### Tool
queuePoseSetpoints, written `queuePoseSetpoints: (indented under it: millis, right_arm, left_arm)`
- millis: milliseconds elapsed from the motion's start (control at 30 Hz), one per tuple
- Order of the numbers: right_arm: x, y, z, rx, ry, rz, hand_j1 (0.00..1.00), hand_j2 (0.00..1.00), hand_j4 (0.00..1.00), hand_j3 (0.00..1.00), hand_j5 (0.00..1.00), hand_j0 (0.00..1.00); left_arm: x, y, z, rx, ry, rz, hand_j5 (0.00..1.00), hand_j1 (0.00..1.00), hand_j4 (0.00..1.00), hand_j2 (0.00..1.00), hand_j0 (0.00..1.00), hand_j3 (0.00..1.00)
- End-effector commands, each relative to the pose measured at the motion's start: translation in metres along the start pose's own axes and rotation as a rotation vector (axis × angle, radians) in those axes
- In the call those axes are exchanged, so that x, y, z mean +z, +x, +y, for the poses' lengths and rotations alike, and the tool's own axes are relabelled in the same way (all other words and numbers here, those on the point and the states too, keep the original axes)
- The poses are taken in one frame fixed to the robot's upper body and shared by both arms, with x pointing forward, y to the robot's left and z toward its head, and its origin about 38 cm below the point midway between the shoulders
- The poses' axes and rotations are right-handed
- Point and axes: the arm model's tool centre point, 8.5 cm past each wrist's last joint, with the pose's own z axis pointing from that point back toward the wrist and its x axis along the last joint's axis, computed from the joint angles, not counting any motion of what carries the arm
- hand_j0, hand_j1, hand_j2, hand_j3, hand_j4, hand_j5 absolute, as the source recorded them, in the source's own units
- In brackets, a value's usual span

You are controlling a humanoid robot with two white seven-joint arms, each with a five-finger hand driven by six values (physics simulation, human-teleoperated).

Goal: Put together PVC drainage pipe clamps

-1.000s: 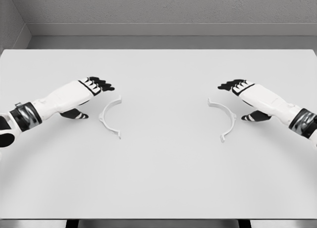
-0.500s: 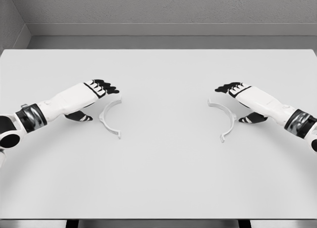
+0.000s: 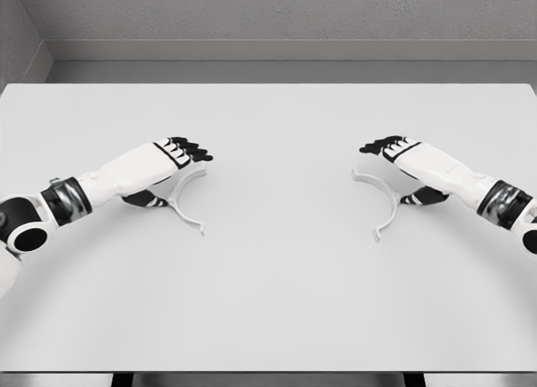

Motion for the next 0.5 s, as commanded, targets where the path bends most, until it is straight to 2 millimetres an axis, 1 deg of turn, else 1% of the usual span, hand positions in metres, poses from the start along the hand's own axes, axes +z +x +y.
queuePoseSetpoints:
  millis: [0, 300, 367, 467]
  right_arm:
    - [-0.001, 0.001, 0.001, -0.007, 0.001, -0.002, 1.00, 1.00, 1.00, 1.00, 1.00, 1.00]
    - [-0.008, 0.005, 0.003, -0.012, 0.001, -0.018, 1.00, 1.00, 1.00, 1.00, 1.00, 1.00]
    - [-0.013, 0.008, 0.001, -0.012, -0.003, -0.028, 1.00, 1.00, 1.00, 1.00, 1.00, 1.00]
    - [-0.015, 0.009, 0.002, -0.013, -0.004, -0.032, 1.00, 1.00, 1.00, 1.00, 1.00, 1.00]
  left_arm:
    - [-0.001, 0.001, 0.000, 0.006, 0.004, -0.002, 1.00, 1.00, 1.00, 1.00, 1.00, 1.00]
    - [-0.010, 0.008, -0.003, 0.017, 0.004, -0.020, 1.00, 1.00, 1.00, 1.00, 1.00, 1.00]
    - [-0.011, 0.008, -0.003, 0.017, 0.003, -0.021, 1.00, 1.00, 1.00, 1.00, 1.00, 1.00]
    - [-0.011, 0.008, -0.001, 0.014, 0.005, -0.021, 1.00, 1.00, 1.00, 1.00, 1.00, 1.00]
